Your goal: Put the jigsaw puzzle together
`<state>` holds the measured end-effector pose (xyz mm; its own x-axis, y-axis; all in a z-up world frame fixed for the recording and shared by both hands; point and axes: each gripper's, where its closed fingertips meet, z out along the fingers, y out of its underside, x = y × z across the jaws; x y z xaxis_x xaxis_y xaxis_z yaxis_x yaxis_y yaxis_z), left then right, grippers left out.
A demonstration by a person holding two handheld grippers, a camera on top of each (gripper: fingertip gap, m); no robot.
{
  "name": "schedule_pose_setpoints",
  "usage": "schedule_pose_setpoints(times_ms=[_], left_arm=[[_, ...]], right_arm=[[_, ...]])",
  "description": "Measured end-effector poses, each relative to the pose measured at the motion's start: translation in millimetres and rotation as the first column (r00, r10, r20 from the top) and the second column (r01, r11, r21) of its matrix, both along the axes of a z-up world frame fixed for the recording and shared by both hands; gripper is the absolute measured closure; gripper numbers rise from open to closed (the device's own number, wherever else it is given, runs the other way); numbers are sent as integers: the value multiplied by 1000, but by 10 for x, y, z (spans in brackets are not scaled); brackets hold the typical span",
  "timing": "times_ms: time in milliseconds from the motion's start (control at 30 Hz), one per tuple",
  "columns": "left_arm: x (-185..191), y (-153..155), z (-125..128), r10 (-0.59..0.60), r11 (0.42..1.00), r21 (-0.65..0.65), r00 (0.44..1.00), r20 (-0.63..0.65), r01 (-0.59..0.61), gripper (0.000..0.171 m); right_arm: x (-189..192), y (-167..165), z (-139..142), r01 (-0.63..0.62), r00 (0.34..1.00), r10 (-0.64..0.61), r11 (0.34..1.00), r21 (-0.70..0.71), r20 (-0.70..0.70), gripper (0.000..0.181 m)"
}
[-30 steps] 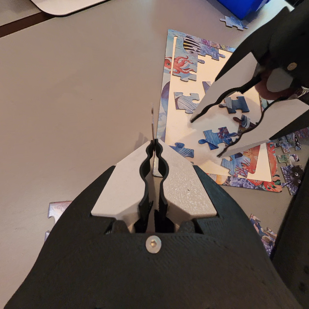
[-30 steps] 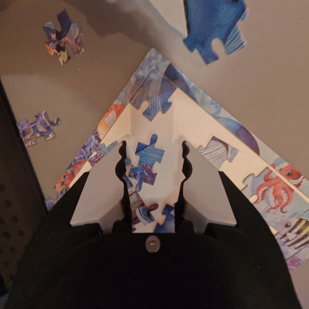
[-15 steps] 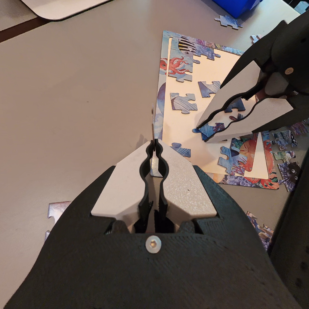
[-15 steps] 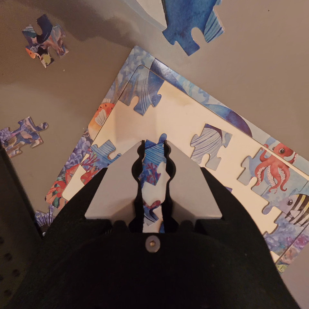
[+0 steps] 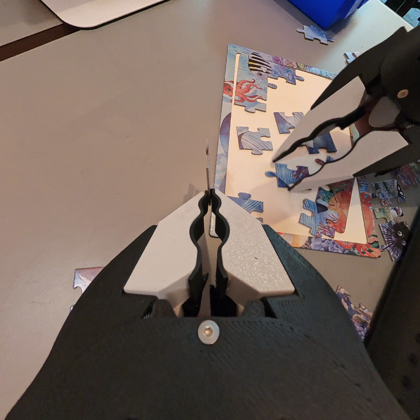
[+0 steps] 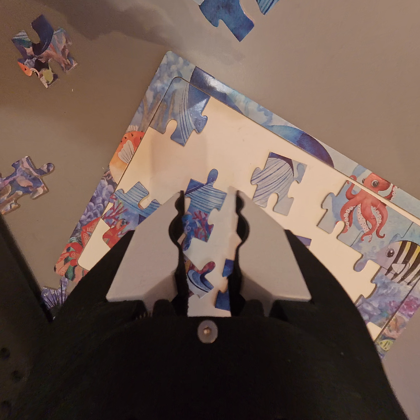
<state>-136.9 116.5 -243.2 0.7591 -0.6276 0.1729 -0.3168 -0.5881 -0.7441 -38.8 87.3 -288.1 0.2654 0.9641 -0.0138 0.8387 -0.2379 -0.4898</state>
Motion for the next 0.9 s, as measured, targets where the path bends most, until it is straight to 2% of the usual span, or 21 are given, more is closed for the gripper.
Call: schedule_pose_setpoints(times_ms=[33,433,567,633,700,767,833,900], left_arm=[[2,0,-3,-1,1000,-1,1000,-1,1,171],[-6,9,-6,1,1000,-2,1000,-1,-1,171],[-19,16,0,6,1000,-1,1000,3,-6,171],[-24,19,3,8,1000,0,1000,4,-8,171],[-26,20,5,9,1000,-1,1000,5,-9,171],[-24,21,6,9,1000,-1,1000,7,-9,171],[-22,19,4,8,1000,-2,1000,8,-8,171],[-30,20,-2,10,1000,-4,1000,9,-10,171]], right_arm=[[-1,0,3,-5,1000,5,1000,2,-8,146],[0,-10,32,-64,997,63,998,-12,-45,148],[-7,0,153,-126,990,126,992,4,-63,147],[-32,-47,256,-202,976,203,979,12,-77,147],[-67,-140,364,-319,944,321,947,38,-74,147],[-99,-267,427,-468,881,471,881,68,-33,147],[-120,-394,444,-609,793,608,789,82,39,147],[-141,-543,449,-739,673,731,667,91,111,147]])
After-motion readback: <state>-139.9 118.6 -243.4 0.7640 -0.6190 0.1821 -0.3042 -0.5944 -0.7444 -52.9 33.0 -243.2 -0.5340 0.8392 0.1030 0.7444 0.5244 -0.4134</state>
